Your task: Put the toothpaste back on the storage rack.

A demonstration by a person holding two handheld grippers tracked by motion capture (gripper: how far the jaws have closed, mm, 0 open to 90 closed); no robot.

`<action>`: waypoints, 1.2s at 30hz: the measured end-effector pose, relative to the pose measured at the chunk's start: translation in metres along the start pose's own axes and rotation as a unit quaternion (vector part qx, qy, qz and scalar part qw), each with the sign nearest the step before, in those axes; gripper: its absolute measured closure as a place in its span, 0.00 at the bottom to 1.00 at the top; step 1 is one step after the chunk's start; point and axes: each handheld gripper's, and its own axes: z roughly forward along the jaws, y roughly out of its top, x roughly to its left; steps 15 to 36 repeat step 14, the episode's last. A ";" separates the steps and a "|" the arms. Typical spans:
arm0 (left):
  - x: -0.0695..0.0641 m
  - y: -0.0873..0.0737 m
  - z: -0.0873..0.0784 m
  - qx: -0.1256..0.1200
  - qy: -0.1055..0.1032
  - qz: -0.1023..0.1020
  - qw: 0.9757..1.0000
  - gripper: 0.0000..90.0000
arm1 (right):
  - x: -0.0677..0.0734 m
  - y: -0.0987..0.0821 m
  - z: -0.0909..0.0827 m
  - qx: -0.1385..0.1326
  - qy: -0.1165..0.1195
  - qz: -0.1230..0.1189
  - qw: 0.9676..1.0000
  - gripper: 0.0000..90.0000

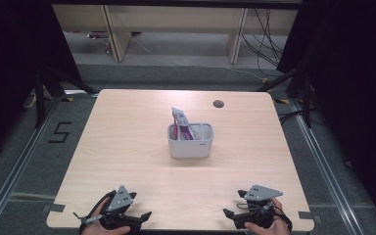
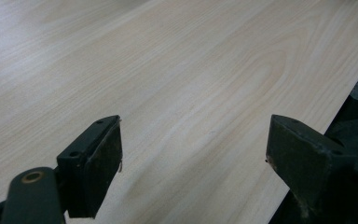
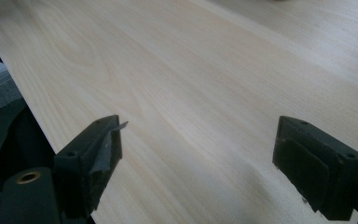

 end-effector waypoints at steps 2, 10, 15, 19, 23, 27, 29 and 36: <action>0.000 0.000 0.000 0.002 0.000 0.002 1.000 0.20 | -0.001 -0.001 -0.001 0.004 0.006 -0.003 1.000 0.18; 0.000 0.000 0.000 0.004 -0.001 0.004 1.000 0.20 | -0.002 -0.002 -0.003 0.001 0.007 -0.002 1.000 0.18; 0.000 0.000 0.000 0.005 0.000 0.003 1.000 0.20 | -0.003 -0.002 -0.003 -0.003 0.005 -0.005 1.000 0.18; 0.000 0.000 0.000 0.005 0.000 0.003 1.000 0.20 | -0.003 -0.002 -0.003 -0.003 0.005 -0.005 1.000 0.18; 0.000 0.000 0.000 0.005 0.000 0.003 1.000 0.20 | -0.003 -0.002 -0.003 -0.003 0.005 -0.005 1.000 0.18; 0.000 0.000 0.000 0.005 0.000 0.003 1.000 0.20 | -0.003 -0.002 -0.003 -0.003 0.005 -0.005 1.000 0.18; 0.000 0.000 0.000 0.005 0.000 0.003 1.000 0.20 | -0.003 -0.002 -0.003 -0.003 0.005 -0.005 1.000 0.18; 0.000 0.000 0.000 0.005 0.000 0.003 1.000 0.20 | -0.003 -0.002 -0.003 -0.003 0.005 -0.005 1.000 0.18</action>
